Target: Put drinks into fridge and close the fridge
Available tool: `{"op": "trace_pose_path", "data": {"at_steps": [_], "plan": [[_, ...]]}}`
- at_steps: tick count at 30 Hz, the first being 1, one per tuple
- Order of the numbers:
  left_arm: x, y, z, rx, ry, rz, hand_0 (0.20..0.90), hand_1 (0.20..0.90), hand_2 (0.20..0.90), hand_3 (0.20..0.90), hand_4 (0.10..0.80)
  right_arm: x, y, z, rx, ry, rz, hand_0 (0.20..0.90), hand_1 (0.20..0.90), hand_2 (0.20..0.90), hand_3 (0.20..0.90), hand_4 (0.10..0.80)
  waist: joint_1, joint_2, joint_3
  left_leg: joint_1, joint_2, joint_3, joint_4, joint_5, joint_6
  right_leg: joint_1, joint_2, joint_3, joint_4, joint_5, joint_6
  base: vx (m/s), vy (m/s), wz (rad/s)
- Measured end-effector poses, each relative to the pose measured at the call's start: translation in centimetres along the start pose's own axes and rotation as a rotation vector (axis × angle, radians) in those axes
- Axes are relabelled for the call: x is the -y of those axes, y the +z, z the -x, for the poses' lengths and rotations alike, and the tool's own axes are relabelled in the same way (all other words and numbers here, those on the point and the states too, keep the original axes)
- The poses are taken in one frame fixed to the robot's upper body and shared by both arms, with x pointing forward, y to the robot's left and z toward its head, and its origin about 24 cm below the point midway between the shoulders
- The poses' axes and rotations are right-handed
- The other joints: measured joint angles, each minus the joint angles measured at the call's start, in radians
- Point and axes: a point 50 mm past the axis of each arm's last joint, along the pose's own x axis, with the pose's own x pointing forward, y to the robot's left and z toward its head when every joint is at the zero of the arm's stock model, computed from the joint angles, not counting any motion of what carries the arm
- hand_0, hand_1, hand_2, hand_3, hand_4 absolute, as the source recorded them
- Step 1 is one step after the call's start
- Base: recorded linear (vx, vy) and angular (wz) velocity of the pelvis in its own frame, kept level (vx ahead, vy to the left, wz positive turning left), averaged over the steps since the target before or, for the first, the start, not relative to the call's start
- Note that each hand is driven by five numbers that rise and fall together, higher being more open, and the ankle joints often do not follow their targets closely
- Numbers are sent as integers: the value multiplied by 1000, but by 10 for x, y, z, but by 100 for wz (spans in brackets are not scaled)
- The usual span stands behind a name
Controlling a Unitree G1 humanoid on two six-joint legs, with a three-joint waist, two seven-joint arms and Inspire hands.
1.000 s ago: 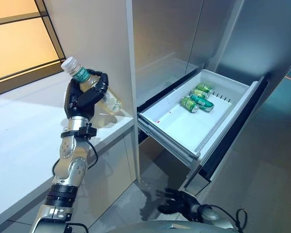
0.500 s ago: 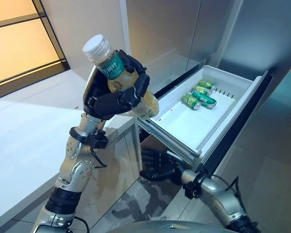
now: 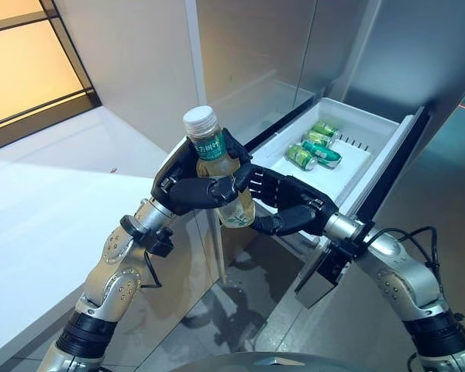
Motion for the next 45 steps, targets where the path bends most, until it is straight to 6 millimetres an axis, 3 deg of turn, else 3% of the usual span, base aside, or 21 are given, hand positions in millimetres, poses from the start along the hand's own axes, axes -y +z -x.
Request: {"op": "trace_pose_path", "data": {"at_steps": [12, 24, 30, 45], "plan": [[-4, -6, 1, -68, 78, -44, 300, 300, 300, 200, 100, -14, 9, -2, -96, 177, 10, 900, 900, 900, 900, 800, -14, -11, 11, 0, 0, 13, 0, -1, 1, -3, 0, 7, 0, 1, 1, -3, 0, -1], [-3, -8, -1, -89, 92, -59, 300, 300, 300, 200, 100, -12, 13, -5, -124, 173, 48, 900, 900, 900, 900, 800, -19, -11, 12, 0, 0, 24, 0, -1, 1, -9, 0, 22, 1, 6, 6, -2, 4, -4], [-6, -21, -1, -116, 121, -21, 300, 300, 300, 200, 100, -15, 19, -16, -50, 115, -19, 900, 900, 900, 900, 800, -18, -11, 11, 0, 0, 26, 0, -1, 1, -10, 0, 25, 1, 10, 5, 1, 2, -1], [-8, -41, 4, -220, 129, -35, 300, 300, 300, 200, 100, -21, -4, -26, -147, 53, -163, 900, 900, 900, 900, 800, -11, -11, 11, 0, 0, 24, 0, -1, 1, -6, -1, 21, 0, 10, 5, 0, 0, 0]]}}
